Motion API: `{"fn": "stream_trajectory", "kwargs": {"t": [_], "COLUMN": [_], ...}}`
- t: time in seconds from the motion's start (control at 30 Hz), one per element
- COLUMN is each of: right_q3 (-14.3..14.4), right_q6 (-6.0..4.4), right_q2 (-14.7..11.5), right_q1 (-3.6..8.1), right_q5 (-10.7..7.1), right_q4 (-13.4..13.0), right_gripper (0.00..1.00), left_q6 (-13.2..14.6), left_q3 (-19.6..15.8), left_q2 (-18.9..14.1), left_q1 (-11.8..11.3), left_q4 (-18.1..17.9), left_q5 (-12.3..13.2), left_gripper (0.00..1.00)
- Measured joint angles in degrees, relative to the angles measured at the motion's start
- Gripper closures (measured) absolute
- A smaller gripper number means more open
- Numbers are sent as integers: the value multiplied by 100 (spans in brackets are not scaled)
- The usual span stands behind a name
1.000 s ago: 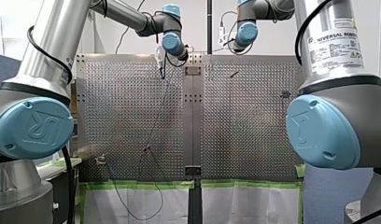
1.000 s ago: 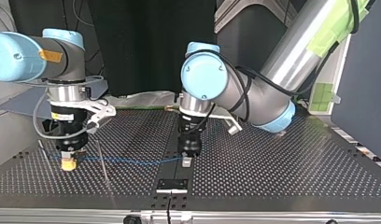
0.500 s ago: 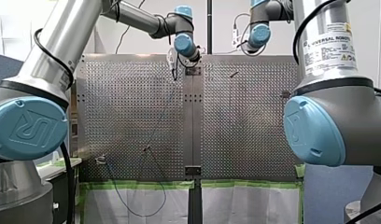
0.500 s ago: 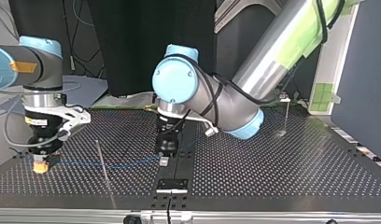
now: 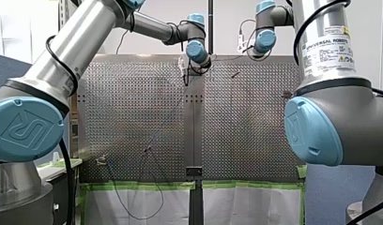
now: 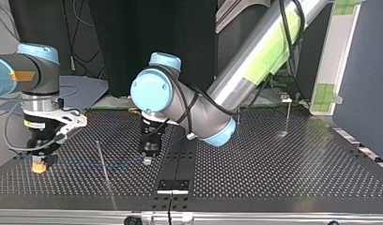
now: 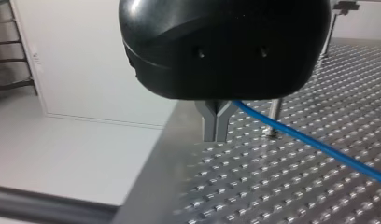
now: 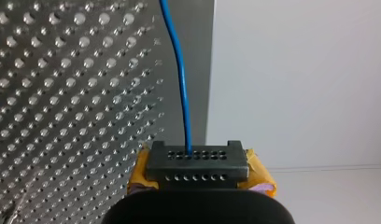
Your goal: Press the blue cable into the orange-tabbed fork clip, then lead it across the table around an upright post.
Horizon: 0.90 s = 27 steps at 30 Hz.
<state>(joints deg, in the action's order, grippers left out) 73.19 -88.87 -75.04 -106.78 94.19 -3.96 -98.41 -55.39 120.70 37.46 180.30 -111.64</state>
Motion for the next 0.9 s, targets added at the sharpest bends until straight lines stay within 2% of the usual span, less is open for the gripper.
{"fn": "stream_trajectory", "kwargs": {"t": [0.2,0.47,0.7,0.9], "right_q3": [-8,-18,-42,-44], "right_q6": [-8,-33,-85,-95], "right_q2": [78,229,256,282], "right_q1": [145,314,478,589], "right_q5": [-40,-114,-219,-269], "right_q4": [-9,-30,-45,-61], "right_gripper": [100,100,100,100], "left_q6": [-36,-141,-159,-161], "left_q3": [315,737,1159,1479], "left_q2": [290,432,813,1109], "left_q1": [75,54,119,107], "left_q4": [-2,-112,92,111], "left_q5": [20,82,69,70], "left_gripper": [100,100,100,100]}}
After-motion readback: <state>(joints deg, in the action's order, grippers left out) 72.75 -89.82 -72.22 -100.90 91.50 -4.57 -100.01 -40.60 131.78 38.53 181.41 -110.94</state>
